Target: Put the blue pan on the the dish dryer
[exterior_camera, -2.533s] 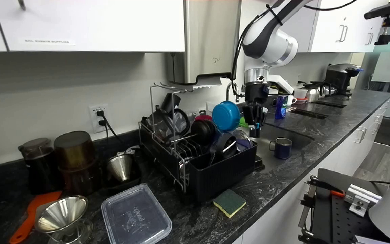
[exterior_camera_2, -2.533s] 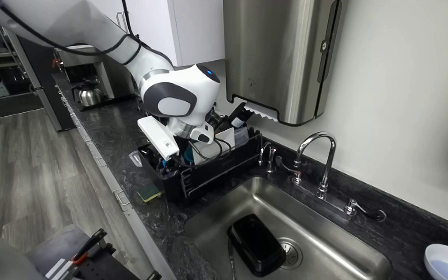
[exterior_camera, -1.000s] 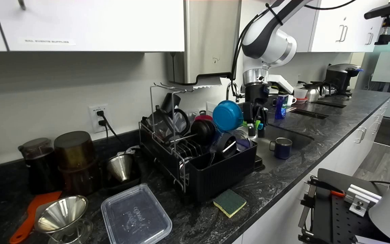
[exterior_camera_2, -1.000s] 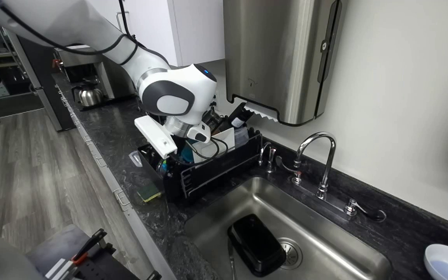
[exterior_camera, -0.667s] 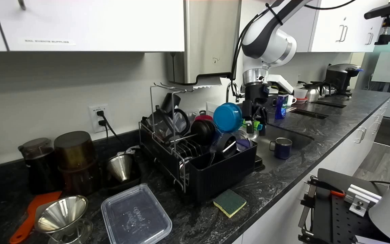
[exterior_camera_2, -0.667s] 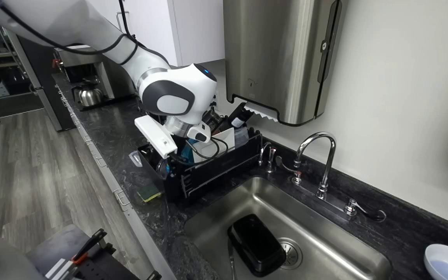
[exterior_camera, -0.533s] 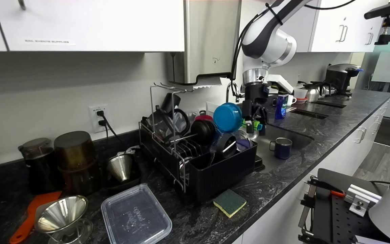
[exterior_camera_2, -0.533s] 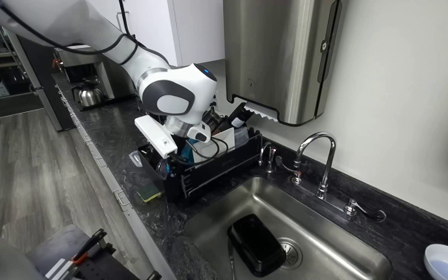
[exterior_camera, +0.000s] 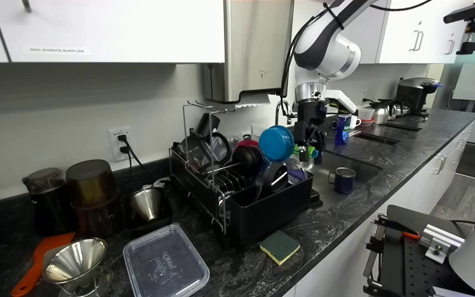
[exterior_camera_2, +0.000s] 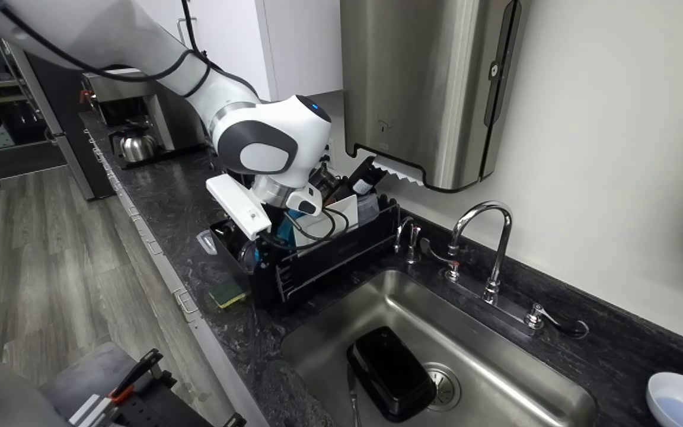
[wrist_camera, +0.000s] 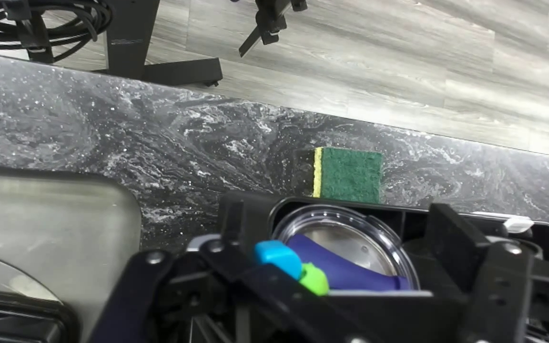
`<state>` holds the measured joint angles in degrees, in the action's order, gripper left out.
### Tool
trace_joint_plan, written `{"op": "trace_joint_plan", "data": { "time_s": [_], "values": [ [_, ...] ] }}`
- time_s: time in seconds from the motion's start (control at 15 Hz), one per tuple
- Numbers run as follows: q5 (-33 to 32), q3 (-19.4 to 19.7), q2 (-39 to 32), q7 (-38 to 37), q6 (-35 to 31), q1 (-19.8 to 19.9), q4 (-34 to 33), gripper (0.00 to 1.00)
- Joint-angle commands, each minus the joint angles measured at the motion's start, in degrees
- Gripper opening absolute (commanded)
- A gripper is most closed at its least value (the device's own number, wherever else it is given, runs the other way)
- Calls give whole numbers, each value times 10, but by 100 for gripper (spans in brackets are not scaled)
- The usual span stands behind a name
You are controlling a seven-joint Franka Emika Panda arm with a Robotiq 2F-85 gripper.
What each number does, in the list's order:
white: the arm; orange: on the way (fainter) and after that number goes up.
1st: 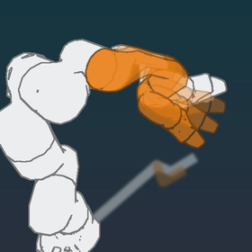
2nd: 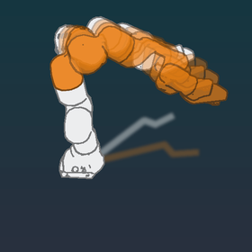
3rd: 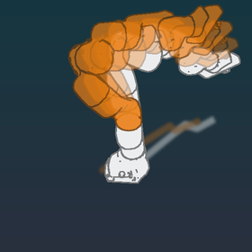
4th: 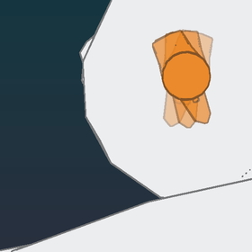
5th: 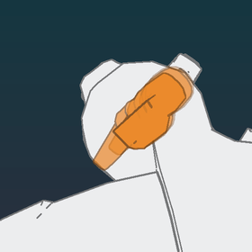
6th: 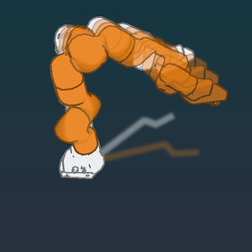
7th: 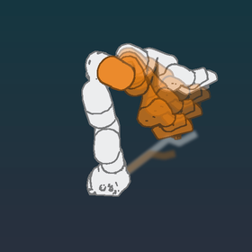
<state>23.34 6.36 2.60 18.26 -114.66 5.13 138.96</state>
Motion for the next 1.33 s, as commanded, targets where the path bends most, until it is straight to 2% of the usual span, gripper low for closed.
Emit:
{"op": "trace_joint_plan", "data": {
  "time_s": [0.0,0.6,0.67,1.0,1.07,1.2,1.27],
  "values": [
    [7,-2,0,0,3,-2,-4,66],
    [9,-4,1,2,4,-8,-5,2],
    [10,-4,1,3,4,-8,-4,1],
    [11,-4,2,1,7,-8,-4,2],
    [11,-4,2,-1,8,-8,-4,27],
    [11,-4,2,-3,12,-8,-5,31],
    [10,-4,2,-3,13,-8,-4,38]
  ]
}}
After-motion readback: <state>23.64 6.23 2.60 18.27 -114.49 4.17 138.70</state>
